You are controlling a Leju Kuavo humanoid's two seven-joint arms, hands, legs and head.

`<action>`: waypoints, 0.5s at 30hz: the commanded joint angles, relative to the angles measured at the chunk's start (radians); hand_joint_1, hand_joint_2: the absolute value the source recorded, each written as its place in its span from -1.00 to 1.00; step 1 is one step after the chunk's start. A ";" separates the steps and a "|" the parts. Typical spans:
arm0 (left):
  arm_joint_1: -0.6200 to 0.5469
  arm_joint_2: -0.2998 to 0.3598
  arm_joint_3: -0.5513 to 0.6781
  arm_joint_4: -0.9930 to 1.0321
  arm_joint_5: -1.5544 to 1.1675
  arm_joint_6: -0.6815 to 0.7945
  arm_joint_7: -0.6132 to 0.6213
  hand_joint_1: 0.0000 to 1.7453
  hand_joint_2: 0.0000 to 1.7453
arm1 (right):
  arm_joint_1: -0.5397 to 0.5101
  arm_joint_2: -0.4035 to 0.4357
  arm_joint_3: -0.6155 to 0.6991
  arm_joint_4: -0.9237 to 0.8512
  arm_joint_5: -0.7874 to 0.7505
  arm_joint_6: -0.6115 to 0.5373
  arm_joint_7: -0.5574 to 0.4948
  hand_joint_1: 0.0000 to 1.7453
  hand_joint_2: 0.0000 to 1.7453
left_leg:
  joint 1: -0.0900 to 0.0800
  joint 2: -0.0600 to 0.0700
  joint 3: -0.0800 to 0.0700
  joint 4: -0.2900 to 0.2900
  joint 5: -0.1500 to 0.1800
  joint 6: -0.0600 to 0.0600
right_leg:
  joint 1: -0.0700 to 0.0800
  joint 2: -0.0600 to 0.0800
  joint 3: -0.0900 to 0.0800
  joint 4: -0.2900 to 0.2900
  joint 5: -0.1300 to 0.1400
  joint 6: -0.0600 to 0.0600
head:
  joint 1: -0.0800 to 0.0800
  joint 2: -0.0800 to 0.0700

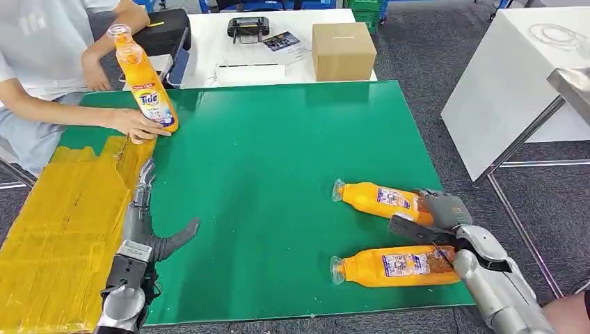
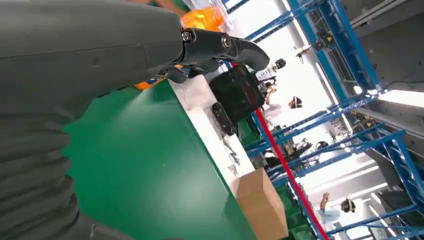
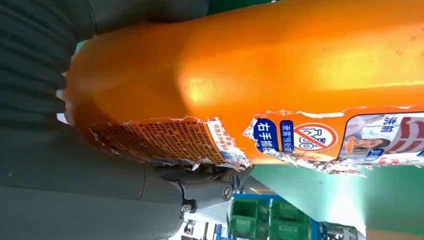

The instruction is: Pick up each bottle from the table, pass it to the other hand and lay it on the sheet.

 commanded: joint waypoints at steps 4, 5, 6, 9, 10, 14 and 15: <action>-0.048 0.016 -0.110 -0.030 0.081 -0.191 0.143 -1.00 1.00 | 0.136 0.299 -0.196 -0.303 0.008 -0.367 0.003 1.00 1.00 | 0.001 0.001 0.000 0.000 -0.001 0.000 | 0.001 0.001 0.000 0.000 -0.001 -0.001 | 0.000 0.000; -0.050 0.017 -0.115 -0.028 0.091 -0.201 0.151 -1.00 1.00 | 0.142 0.302 -0.197 -0.312 0.009 -0.365 0.003 1.00 1.00 | 0.001 0.000 0.001 0.001 -0.002 0.000 | 0.001 -0.001 0.002 0.001 -0.002 -0.002 | 0.000 0.000; -0.056 0.020 -0.125 -0.024 0.099 -0.211 0.158 -1.00 1.00 | 0.155 0.310 -0.201 -0.342 0.004 -0.374 -0.002 1.00 1.00 | 0.001 0.000 0.001 0.000 -0.001 0.000 | 0.001 -0.001 0.001 0.000 -0.002 -0.001 | 0.000 0.000; -0.079 0.032 -0.155 -0.001 0.145 -0.261 0.192 -1.00 1.00 | 0.187 0.351 -0.216 -0.410 -0.042 -0.439 -0.059 1.00 1.00 | 0.000 -0.001 0.001 0.001 -0.002 0.000 | 0.001 -0.002 0.002 0.001 -0.002 -0.001 | 0.000 0.000; -0.094 0.039 -0.171 0.021 0.180 -0.293 0.218 -1.00 1.00 | 0.199 0.371 -0.215 -0.439 -0.076 -0.464 -0.095 1.00 1.00 | 0.000 -0.001 -0.001 0.000 -0.001 0.000 | 0.001 -0.002 0.000 0.000 -0.001 -0.001 | 0.000 0.000; -0.116 0.039 -0.185 0.049 0.192 -0.302 0.225 -1.00 1.00 | 0.210 0.386 -0.200 -0.469 -0.082 -0.470 -0.101 1.00 1.00 | 0.000 -0.002 -0.003 0.000 0.000 0.000 | 0.000 -0.002 -0.002 0.000 -0.001 -0.001 | 0.001 0.000; -0.116 0.039 -0.185 0.049 0.192 -0.302 0.225 -1.00 1.00 | 0.210 0.386 -0.200 -0.469 -0.082 -0.470 -0.101 1.00 1.00 | 0.000 -0.002 -0.001 0.000 -0.001 0.000 | 0.001 -0.003 0.000 0.000 -0.001 -0.001 | 0.000 0.000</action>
